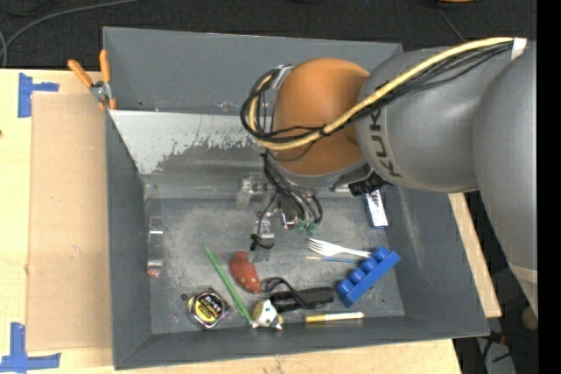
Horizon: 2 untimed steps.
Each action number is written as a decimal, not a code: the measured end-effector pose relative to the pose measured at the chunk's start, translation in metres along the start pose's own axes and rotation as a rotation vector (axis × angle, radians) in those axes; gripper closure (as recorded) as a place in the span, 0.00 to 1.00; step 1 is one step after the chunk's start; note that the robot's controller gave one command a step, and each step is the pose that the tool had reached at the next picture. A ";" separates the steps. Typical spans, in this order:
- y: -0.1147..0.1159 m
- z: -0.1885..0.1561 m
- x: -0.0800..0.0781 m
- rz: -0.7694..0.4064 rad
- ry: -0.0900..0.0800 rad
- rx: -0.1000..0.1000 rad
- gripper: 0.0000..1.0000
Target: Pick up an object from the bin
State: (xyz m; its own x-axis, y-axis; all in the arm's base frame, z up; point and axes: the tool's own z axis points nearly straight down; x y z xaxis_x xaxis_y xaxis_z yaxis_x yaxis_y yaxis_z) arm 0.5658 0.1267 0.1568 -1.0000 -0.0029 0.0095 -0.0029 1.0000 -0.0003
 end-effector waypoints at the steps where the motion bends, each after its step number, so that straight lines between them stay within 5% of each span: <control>1: -0.001 -0.004 -0.002 0.004 -0.007 -0.001 0.00; 2: -0.023 0.077 0.029 0.104 -0.006 -0.002 0.00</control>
Offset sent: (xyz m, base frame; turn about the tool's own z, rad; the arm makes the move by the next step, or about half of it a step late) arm -0.0336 -0.0271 -0.0868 0.1185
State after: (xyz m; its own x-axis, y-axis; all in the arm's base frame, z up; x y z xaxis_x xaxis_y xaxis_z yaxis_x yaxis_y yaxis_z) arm 0.5360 0.1036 0.0798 -0.9949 0.1006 0.0034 0.1006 0.9949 0.0013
